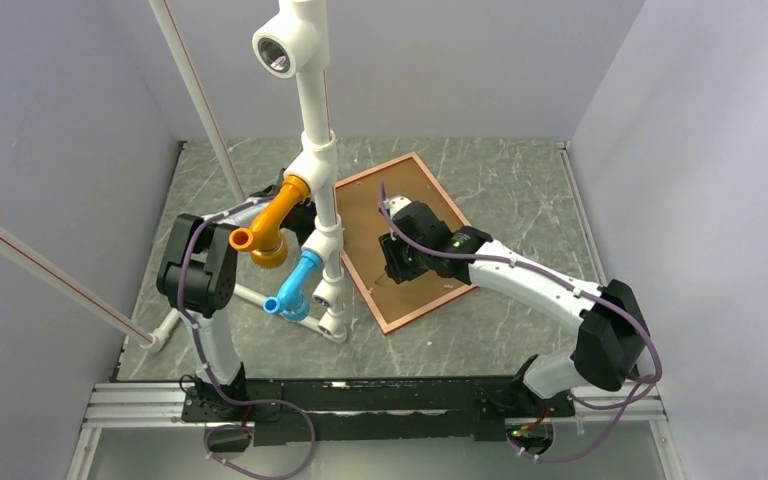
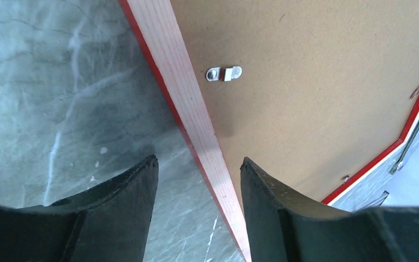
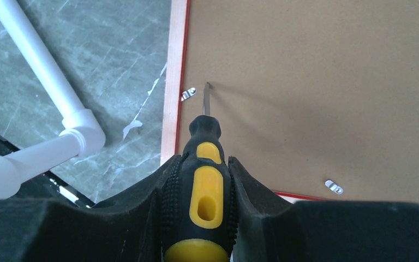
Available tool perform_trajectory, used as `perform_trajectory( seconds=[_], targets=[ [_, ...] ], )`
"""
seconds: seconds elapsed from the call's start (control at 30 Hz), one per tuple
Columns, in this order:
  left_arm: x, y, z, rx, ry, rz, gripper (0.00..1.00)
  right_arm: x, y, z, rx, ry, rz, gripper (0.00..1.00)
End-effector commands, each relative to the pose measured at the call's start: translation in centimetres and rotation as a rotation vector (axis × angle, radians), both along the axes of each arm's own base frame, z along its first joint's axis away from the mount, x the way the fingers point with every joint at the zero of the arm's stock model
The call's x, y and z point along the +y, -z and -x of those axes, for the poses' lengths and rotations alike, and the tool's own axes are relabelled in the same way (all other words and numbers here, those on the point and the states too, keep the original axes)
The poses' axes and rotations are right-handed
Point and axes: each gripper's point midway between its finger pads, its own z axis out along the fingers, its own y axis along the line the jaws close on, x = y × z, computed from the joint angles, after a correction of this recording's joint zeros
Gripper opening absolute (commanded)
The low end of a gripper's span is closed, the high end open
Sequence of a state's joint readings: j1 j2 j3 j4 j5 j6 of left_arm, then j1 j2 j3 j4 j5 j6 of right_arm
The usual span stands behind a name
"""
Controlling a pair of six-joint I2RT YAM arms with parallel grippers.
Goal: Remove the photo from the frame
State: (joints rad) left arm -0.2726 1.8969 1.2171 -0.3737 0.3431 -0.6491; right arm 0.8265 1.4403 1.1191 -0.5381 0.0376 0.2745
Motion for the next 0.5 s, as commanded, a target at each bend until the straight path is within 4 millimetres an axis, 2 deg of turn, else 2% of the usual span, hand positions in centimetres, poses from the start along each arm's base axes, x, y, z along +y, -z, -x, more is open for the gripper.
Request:
perform_trajectory(
  seconds=[0.0, 0.07, 0.33, 0.47],
  targets=[
    [-0.5, 0.3, 0.1, 0.014, -0.018, 0.009, 0.58, 1.7, -1.7, 0.4, -0.003, -0.029, -0.054, 0.0],
    [-0.5, 0.6, 0.1, 0.021, -0.018, 0.007, 0.54, 1.9, -1.6, 0.6, 0.001, -0.038, -0.052, 0.0],
    [-0.4, 1.1, 0.2, 0.03, -0.022, -0.011, 0.54, 3.4, -0.9, 2.0, 0.052, -0.106, -0.047, 0.0],
    [-0.3, 1.0, 0.0, 0.022, -0.016, -0.028, 0.54, 2.9, -0.6, 2.7, 0.075, -0.114, -0.003, 0.0]
  ],
)
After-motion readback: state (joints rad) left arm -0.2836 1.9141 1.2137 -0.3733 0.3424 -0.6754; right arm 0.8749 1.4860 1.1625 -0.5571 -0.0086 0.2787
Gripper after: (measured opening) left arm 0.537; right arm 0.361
